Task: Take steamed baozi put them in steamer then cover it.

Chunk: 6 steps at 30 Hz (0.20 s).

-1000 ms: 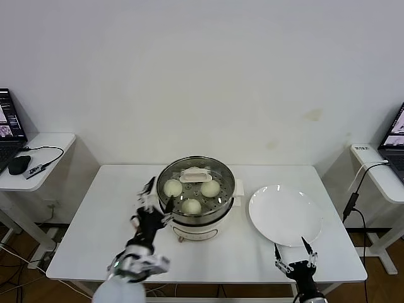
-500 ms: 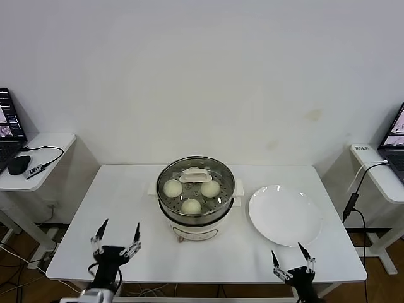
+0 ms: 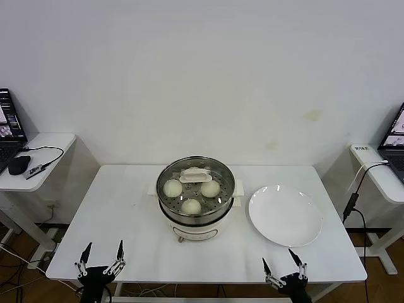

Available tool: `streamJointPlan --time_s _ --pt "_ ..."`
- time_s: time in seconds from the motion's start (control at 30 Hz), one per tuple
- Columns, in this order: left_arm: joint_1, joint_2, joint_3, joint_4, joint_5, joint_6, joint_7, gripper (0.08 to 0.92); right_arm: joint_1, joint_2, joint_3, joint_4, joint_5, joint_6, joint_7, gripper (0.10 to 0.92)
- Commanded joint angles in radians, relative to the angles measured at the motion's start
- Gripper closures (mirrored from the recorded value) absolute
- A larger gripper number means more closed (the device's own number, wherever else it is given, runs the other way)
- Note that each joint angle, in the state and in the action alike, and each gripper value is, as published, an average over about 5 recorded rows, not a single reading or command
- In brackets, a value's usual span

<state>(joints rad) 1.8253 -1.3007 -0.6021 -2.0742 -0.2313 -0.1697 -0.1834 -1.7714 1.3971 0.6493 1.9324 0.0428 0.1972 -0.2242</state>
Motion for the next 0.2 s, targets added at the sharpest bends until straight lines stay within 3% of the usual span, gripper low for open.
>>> streamJointPlan --time_s 0.03,0.2 --pt "0.036 -0.001 -0.016 0.016 -0.026 -0.036 -0.001 0.177 -0.027 -0.015 -0.022 0.032 0.025 -0.028 0.002 0.203" --pt "0.038 -0.002 -0.011 0.017 -0.019 -0.033 0.008 0.177 -0.026 -0.012 -0.025 0.026 0.024 -0.025 0.001 0.203"
